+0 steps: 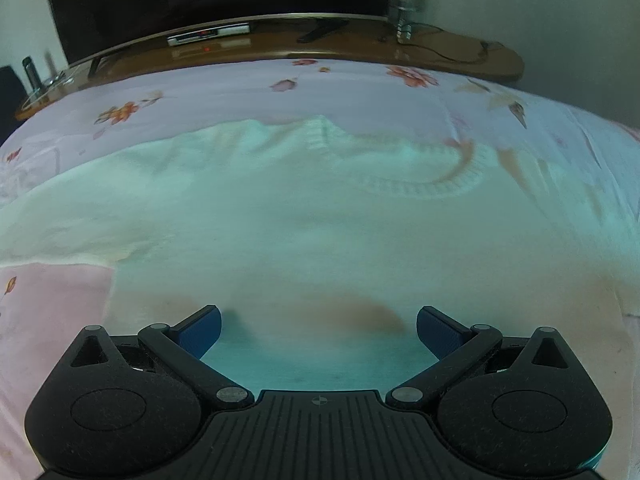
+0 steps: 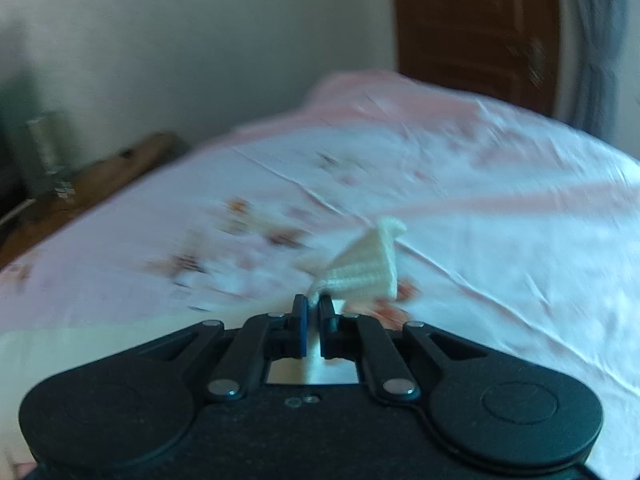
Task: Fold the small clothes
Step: 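Close the right gripper on the knit sleeve cuff, then fold the sleeve across the sweater body and open the right gripper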
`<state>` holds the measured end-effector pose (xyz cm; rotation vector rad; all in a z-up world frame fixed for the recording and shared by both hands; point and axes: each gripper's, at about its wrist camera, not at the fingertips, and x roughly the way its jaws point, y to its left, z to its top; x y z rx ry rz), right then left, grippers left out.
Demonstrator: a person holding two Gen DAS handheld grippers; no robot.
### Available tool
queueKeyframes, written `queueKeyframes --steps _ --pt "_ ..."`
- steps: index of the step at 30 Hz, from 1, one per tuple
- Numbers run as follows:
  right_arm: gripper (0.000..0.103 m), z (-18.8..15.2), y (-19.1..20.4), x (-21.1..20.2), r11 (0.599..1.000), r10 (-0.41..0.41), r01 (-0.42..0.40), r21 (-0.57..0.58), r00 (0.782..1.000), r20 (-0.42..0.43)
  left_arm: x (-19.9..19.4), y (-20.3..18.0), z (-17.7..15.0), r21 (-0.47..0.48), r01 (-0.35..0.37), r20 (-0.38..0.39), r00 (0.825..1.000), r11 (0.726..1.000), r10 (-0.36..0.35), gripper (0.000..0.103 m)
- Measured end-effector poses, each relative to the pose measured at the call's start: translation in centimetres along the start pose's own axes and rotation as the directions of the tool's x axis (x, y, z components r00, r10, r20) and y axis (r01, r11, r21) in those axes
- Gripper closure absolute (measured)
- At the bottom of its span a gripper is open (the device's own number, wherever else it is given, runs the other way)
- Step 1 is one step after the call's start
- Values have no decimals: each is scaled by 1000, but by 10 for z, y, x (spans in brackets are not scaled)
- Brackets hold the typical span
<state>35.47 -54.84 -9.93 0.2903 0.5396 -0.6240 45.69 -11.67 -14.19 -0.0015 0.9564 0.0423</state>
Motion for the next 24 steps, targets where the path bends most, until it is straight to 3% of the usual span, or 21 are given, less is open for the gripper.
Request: queueKeyframes --steps 3,6,9,11,15,17,20,21,24 --pt "97 2 55 -19 987 135 -133 -93 990 26 -4 21 3 -33 -5 8 1000 999 6 0" --pt "97 -5 125 -37 936 305 -298 -187 952 9 -12 45 5 -67 -30 30 999 997 32 0" --pt "97 -28 201 -55 841 473 -474 -262 878 -72 -19 75 6 -121 -66 35 997 991 70 0" --pt "97 -53 248 -64 765 555 -574 -292 818 -151 -22 94 4 -158 -85 34 995 984 91 0" --pt "94 -112 313 -69 632 613 -710 -311 704 -359 -21 121 -1 -223 -74 13 997 972 79 0" --pt "72 -136 330 -68 590 591 -738 -328 672 -447 -18 125 -3 -251 -23 4 1000 968 25 0" --pt "66 -141 325 -78 555 599 -742 -376 671 -437 -14 118 -6 -260 85 3 996 962 -87 0" --pt "66 -138 319 -81 559 600 -732 -389 681 -421 -12 112 -7 -259 118 -3 992 959 -123 0" --pt "60 -126 290 -87 615 567 -669 -417 743 -356 -5 94 -9 -261 206 -9 976 943 -216 0"
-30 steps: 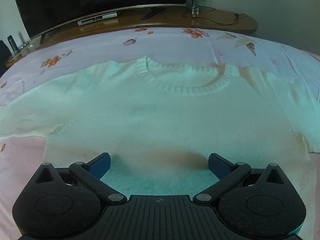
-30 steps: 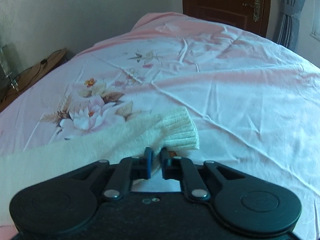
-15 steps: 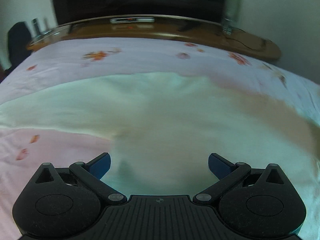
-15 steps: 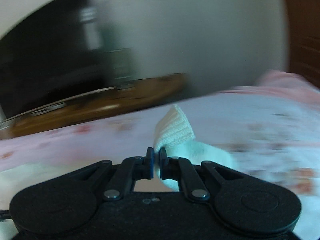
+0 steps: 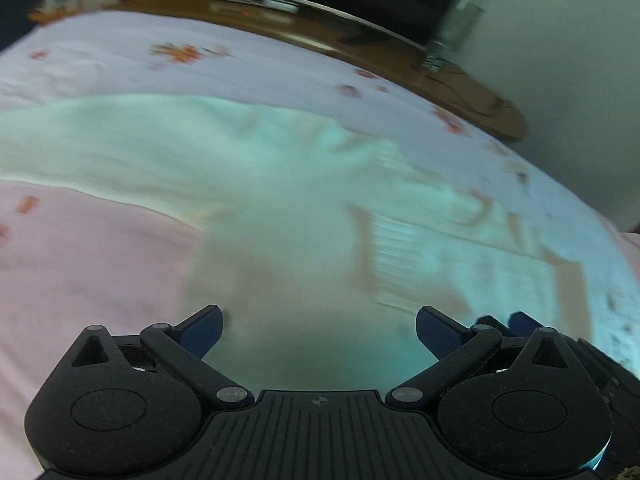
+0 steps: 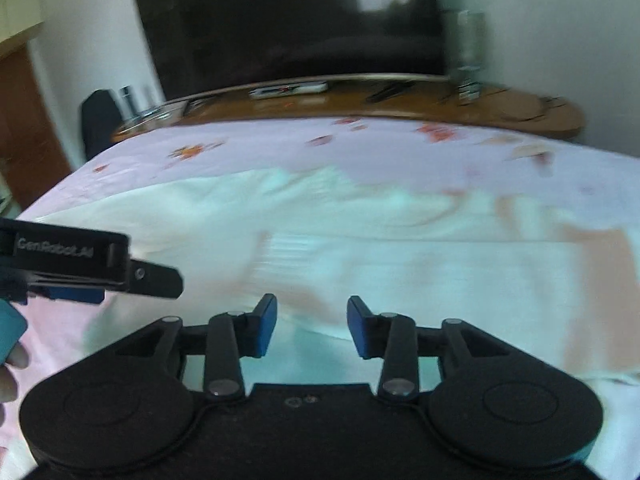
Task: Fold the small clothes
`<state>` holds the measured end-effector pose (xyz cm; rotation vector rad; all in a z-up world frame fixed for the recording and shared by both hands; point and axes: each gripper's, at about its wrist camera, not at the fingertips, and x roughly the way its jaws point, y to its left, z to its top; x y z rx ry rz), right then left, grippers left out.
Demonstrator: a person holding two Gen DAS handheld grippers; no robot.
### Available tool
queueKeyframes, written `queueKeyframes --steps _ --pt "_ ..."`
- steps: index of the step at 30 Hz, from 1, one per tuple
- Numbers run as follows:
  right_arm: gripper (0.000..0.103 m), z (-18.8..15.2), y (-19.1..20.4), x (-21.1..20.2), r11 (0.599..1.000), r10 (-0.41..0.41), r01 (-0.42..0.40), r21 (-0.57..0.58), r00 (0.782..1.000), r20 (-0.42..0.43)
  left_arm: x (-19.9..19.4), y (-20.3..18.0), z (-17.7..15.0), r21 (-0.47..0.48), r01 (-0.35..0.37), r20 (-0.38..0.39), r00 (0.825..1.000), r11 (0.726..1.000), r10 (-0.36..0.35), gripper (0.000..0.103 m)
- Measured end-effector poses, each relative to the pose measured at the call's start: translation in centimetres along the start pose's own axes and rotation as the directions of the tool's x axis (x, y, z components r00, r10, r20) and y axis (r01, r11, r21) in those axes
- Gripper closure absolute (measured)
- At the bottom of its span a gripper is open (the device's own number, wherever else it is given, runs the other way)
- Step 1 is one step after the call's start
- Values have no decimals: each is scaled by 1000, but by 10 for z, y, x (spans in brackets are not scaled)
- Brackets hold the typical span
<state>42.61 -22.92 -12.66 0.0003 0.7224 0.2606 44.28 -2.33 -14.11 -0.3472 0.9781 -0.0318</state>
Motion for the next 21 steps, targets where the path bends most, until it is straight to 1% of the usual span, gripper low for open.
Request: queueKeyframes --steps 2,3,4,5,8,10,12,14,15,16,17,18,21 --pt "56 -7 -18 -17 997 -82 82 3 997 14 9 -8 -1 -12 39 -7 999 999 -39 1" --pt "55 -13 -26 -26 993 -119 119 4 993 19 12 -12 0 -21 53 -11 999 998 -53 14" --pt "54 -16 -36 -33 989 -151 150 13 988 23 16 -15 -1 -35 73 -21 997 997 -74 33" --pt "54 -21 -43 -38 984 -179 179 22 983 23 21 -16 -1 -52 87 -36 995 995 -89 35" --pt "52 -36 -62 -48 966 -255 254 54 967 17 26 -23 -3 -85 101 -4 995 991 -101 35" --pt "52 -43 -72 -50 952 -298 297 72 954 5 29 -24 -1 -122 140 6 990 982 -141 35" --pt "52 -49 -80 -51 942 -323 322 96 946 -6 34 -27 1 -152 171 13 985 974 -171 35" --pt "51 -54 -87 -52 938 -329 329 114 944 -16 37 -30 -1 -158 177 18 984 971 -176 36" --pt "51 -55 -88 -51 936 -334 334 116 942 -19 38 -32 -2 -158 181 25 984 971 -179 50" --pt "51 -56 -89 -51 932 -343 343 114 939 -22 41 -34 -2 -165 190 26 982 968 -188 79" --pt "51 -58 -91 -53 930 -350 351 114 936 -24 42 -33 -4 -181 194 13 981 964 -195 89" --pt "51 -59 -93 -53 927 -356 357 118 934 -26 45 -32 -5 -197 202 10 979 959 -204 94" --pt "45 -59 -95 -50 917 -380 381 120 925 -33 43 -36 -5 -194 185 59 982 963 -177 94"
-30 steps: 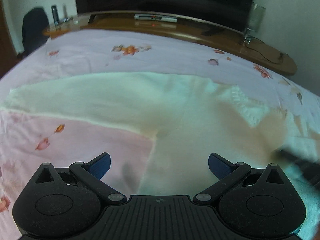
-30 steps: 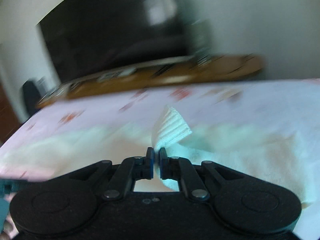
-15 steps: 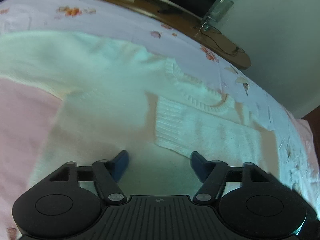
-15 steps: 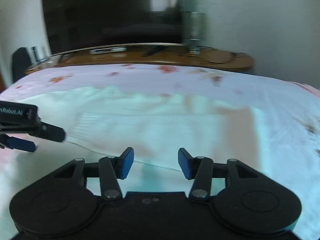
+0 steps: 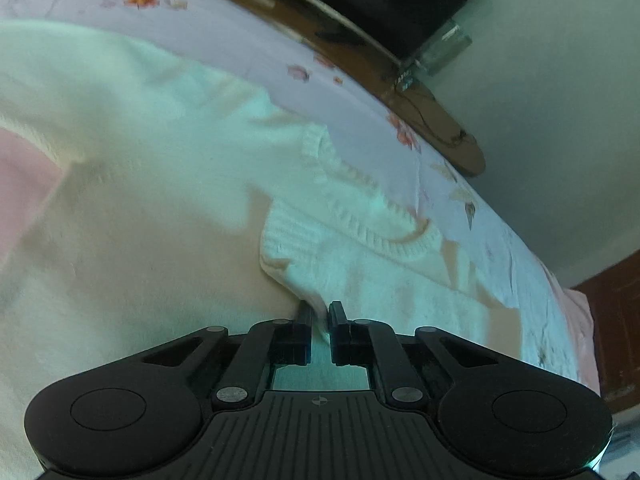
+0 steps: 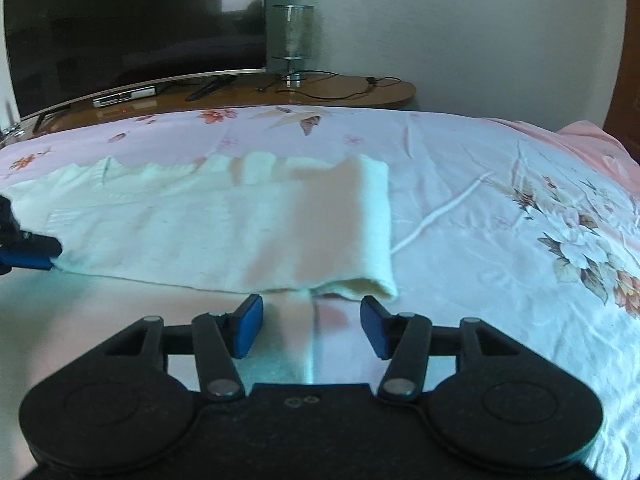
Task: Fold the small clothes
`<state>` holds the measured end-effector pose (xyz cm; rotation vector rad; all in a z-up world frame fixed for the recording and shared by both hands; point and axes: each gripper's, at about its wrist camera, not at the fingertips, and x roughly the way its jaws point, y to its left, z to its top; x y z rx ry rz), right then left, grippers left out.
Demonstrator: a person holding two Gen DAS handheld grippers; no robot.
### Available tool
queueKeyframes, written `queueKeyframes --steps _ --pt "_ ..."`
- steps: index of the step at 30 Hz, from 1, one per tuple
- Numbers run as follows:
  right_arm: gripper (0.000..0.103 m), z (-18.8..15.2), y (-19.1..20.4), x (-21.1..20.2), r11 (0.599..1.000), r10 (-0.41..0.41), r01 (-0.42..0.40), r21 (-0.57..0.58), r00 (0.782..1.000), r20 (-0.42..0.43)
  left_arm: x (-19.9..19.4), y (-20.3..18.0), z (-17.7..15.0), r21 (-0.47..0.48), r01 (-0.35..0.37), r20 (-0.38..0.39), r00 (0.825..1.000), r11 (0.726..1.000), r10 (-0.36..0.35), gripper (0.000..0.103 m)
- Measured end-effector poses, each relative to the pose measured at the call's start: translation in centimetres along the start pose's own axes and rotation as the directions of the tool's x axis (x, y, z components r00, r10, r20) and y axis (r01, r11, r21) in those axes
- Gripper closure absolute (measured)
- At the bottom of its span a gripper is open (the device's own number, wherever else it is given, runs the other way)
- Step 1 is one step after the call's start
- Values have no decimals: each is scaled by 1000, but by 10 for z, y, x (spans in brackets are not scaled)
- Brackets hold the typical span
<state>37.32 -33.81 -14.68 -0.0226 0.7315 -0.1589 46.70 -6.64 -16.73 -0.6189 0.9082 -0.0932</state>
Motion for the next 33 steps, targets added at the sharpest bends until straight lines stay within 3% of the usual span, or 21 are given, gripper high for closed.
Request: queueKeyframes --steps 1,4,9,12,16,19,20,22,26,28,31,33 --pt "41 -1 -1 -1 1000 -10 10 3 1000 2 -3 -2 1 4 1 29 1000 1000 -1 100" --pt "39 0 -4 3 1000 -14 14 15 1000 -4 -17 -6 12 30 8 109 994 1000 -11 100" --pt "45 4 -4 10 999 2 -2 50 1000 -14 -45 -2 36 28 -2 231 973 1000 -5 100" --pt "46 5 0 10 999 -14 14 34 1000 3 -57 13 48 19 -47 277 960 999 40 100" --pt "48 6 1 12 999 -9 9 33 1000 8 -61 45 53 -53 -104 288 951 993 115 100" --pt "88 9 2 15 998 43 -44 52 999 27 -51 50 45 -15 -154 268 951 988 152 100" --pt "91 12 2 17 997 49 -51 65 998 32 -48 52 42 -7 -166 261 952 986 162 100" --pt "95 15 1 17 995 55 -59 77 997 47 -44 58 36 -20 -185 253 950 983 184 100" --pt "100 3 -28 17 970 35 -39 239 999 21 -30 64 23 -11 -221 209 953 975 219 100" --pt "102 -2 -25 17 982 0 -3 188 1000 16 -29 63 20 2 -229 218 950 973 224 100" --pt "102 3 -35 14 978 33 -32 208 999 -3 -43 56 20 26 -254 236 942 967 241 100" --pt "93 4 -42 4 973 53 -55 224 998 14 -62 51 19 42 -267 293 925 963 243 100"
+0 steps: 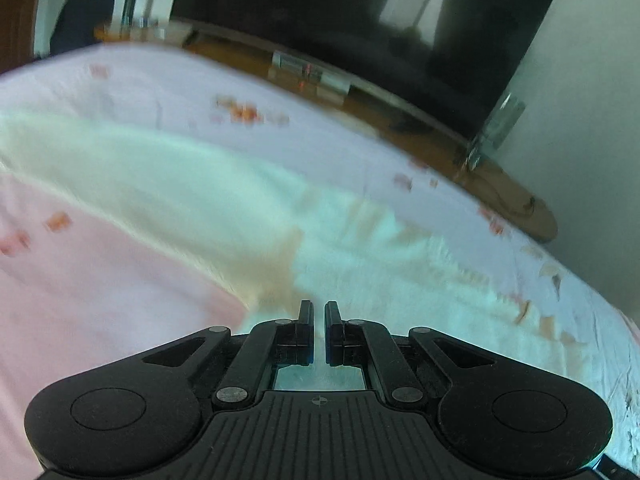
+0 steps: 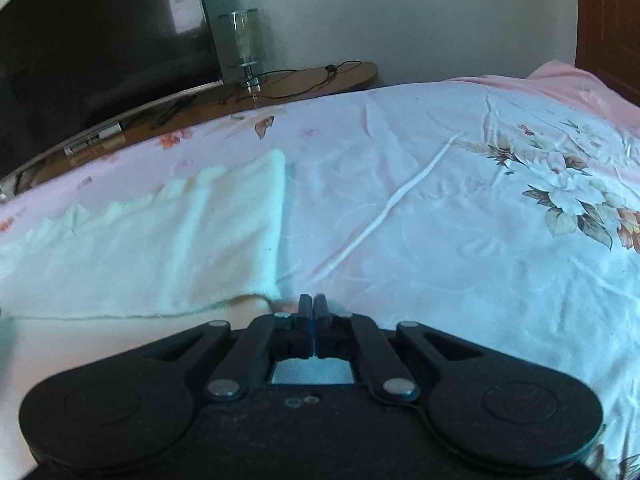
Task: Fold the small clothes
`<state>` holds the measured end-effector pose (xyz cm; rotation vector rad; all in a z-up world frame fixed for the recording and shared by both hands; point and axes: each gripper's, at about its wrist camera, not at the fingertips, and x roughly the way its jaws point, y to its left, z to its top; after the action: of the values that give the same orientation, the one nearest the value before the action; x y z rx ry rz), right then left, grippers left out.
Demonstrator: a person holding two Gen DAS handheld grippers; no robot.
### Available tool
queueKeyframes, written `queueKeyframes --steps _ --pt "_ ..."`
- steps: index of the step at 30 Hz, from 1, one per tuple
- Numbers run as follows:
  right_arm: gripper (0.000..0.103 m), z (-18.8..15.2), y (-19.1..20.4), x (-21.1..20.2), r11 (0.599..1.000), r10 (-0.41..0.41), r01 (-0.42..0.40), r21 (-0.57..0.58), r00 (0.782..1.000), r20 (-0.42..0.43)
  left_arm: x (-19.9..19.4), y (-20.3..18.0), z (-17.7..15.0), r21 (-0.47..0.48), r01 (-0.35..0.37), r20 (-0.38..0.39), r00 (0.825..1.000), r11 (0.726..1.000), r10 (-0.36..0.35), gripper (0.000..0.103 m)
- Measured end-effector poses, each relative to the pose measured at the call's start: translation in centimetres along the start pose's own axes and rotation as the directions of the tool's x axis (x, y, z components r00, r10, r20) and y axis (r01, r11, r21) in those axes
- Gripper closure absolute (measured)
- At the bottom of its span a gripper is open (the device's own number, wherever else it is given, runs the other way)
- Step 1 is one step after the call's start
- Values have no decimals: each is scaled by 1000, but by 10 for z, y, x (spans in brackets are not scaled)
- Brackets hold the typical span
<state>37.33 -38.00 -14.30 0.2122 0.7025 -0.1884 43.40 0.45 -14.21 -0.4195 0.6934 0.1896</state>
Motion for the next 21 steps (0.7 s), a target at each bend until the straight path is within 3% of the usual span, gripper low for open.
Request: queueKeyframes --steps 2,4,8,10,12,16,19,21 --pt "80 7 -3 -5 1000 16 -16 12 1000 19 -14 0 4 14 4 44 999 1000 -5 100" --pt "73 19 -1 -1 1000 25 -25 7 999 35 -16 -6 10 42 17 50 999 999 -19 100" --pt "65 45 12 31 999 52 -52 -14 998 28 10 -24 17 85 41 -4 999 996 -40 100" --pt "52 56 21 55 997 67 -67 -27 998 4 28 -30 14 99 19 -35 999 995 -15 100" --pt "52 65 26 74 997 73 -73 -24 997 -5 44 -30 11 102 -11 -64 998 995 17 100" --pt "70 76 29 105 995 101 -101 -6 994 -48 55 -23 7 92 -22 -51 998 996 26 100" --pt "95 77 27 106 995 97 -98 -28 995 -23 56 -23 6 85 -25 -54 998 996 29 100" --pt "96 73 24 108 997 45 -44 -57 999 6 55 -27 4 124 -36 -46 998 992 42 100"
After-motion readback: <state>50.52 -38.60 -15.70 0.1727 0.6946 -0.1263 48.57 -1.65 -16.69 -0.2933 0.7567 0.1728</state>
